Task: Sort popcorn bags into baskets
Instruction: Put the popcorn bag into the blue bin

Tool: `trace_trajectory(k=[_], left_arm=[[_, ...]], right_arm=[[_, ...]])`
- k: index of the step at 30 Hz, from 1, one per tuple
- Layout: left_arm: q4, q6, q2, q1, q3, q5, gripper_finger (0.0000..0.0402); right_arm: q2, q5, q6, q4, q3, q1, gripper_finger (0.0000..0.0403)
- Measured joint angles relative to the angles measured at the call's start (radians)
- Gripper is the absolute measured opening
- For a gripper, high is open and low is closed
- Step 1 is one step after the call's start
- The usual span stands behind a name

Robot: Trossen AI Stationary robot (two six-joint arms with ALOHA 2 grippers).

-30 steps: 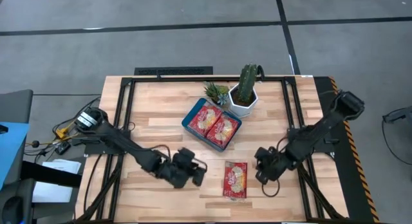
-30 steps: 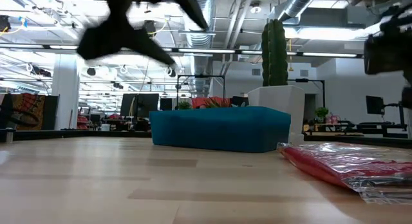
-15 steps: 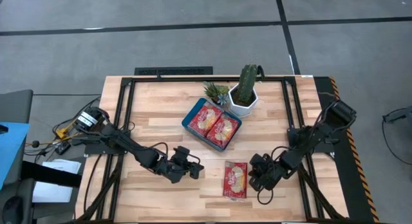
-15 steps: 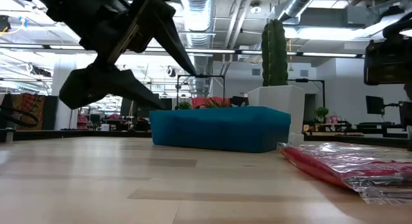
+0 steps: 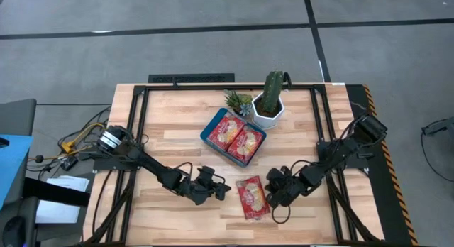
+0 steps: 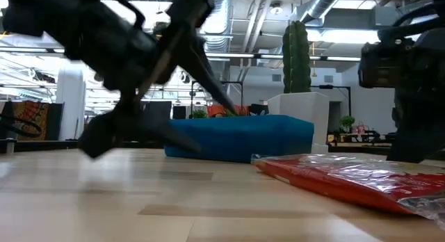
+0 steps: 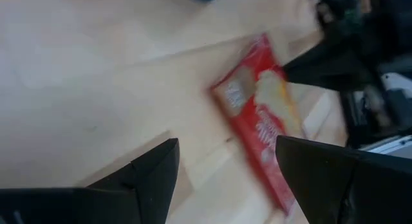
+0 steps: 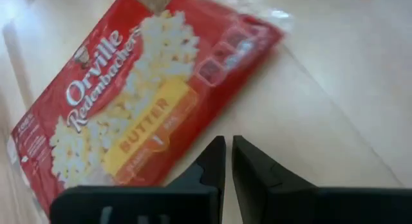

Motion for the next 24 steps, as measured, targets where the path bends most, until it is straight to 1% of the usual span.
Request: trace_trajectory(k=[2,5,11,14,16,22,24], left_arm=[[0.049,-0.02,0.036,0.001,-0.002,0.013,0.0245],[0.124,-0.017,0.072,0.003,0.0,0.028,0.0245],[0.068,-0.035,0.086,0.007,0.024,0.047,0.0245],[0.051,-0.04,0.087,0.019,0.033,0.088,0.0245],[0.045,-0.035,0.088,0.023,0.038,0.109,0.0245],[-0.006,-0.026,0.089,0.033,0.056,0.133,0.0245],[-0.007,-0.005,0.09,0.045,0.055,0.156,0.0245]], right_arm=[[0.031,-0.031,-0.041,-0.005,0.031,-0.024,0.0052],[0.074,-0.048,-0.102,-0.012,0.076,-0.051,0.0052],[0.091,-0.07,-0.192,-0.003,0.132,-0.1,0.0052],[0.089,-0.071,-0.22,0.0,0.141,-0.129,0.0052],[0.089,-0.095,-0.237,-0.007,0.146,-0.139,0.0052],[0.071,-0.098,-0.243,-0.01,0.173,-0.089,0.0052],[0.071,-0.098,-0.22,-0.048,0.184,-0.069,0.0052]])
